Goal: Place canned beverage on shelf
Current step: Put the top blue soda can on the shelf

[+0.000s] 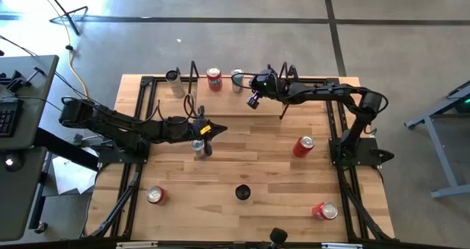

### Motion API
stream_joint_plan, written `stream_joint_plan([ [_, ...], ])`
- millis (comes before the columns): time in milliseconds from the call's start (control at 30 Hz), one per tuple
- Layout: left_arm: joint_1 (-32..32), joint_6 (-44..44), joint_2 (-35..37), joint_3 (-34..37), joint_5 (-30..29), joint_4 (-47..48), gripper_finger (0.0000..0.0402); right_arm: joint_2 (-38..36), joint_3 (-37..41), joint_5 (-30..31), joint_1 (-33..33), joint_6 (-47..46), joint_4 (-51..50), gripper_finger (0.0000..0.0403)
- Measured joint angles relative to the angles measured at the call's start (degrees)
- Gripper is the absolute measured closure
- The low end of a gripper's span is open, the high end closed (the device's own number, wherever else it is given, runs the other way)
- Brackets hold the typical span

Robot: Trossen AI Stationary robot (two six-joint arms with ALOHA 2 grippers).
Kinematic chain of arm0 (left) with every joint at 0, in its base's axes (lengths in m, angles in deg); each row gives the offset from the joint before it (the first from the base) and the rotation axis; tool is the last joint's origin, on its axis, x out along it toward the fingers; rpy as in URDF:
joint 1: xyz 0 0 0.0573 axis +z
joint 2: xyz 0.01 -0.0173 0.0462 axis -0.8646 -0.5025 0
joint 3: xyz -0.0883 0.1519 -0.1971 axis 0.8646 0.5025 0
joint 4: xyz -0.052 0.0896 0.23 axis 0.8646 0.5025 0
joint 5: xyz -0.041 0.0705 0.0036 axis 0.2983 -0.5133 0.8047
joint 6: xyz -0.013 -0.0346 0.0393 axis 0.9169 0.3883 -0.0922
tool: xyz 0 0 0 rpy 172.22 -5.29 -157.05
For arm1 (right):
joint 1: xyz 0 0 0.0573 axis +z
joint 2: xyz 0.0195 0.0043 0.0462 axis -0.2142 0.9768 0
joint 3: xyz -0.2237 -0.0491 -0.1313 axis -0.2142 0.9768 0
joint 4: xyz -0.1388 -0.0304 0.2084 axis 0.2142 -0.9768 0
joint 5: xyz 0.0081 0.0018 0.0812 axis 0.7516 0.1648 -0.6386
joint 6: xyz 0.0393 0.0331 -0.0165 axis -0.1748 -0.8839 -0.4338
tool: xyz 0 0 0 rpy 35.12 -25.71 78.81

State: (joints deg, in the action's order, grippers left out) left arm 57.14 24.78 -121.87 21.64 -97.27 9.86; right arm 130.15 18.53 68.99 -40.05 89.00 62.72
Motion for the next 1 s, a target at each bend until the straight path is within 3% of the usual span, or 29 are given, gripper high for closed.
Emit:
stream_joint_plan([
  [233, 0.1, 0.5, 0.0, 5.0, 0.0, -7.6, 0.0402, 2.3, 0.8, -7.0, -1.2, 0.0, 5.7, 0.0403],
  [667, 0.6, 1.4, 0.0, 8.1, -1.4, -10.5, 0.0402, 6.6, 1.2, -7.7, -2.9, -5.6, 14.6, 0.0403],
  [1000, 0.9, 1.6, 0.0, 8.0, -2.4, -10.4, 0.0402, 6.6, 1.2, -10.5, -2.3, -5.6, 15.5, 0.0403],
])
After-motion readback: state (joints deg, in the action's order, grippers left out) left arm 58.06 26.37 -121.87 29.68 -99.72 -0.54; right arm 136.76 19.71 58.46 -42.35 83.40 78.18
